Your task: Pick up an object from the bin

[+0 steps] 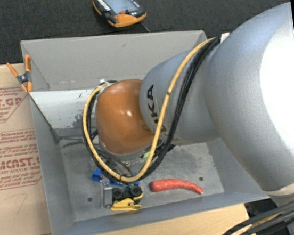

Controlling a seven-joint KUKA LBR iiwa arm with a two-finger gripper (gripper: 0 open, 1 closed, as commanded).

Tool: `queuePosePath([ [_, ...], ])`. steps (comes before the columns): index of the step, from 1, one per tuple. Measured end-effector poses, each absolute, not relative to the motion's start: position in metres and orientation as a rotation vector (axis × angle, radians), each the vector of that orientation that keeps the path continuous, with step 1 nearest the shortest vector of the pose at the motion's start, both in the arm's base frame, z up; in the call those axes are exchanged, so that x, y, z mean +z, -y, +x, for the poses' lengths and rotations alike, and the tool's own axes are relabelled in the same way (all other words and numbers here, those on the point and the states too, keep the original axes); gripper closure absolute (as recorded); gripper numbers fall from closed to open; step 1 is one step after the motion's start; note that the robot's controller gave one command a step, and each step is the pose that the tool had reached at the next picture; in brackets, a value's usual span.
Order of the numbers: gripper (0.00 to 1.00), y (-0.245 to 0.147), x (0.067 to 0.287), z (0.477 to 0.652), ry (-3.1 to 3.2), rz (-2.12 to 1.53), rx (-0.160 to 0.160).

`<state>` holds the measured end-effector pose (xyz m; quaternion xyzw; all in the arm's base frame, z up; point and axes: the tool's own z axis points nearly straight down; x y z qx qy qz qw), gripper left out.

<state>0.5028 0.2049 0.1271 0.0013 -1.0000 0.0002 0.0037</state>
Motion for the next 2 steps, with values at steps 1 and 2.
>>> queuePosePath([
  [1,0.00,-0.204,0.132,0.505,3.141,0.000,-0.002],
  [2,0.00,-0.146,0.069,0.533,3.130,-0.236,0.001],
])
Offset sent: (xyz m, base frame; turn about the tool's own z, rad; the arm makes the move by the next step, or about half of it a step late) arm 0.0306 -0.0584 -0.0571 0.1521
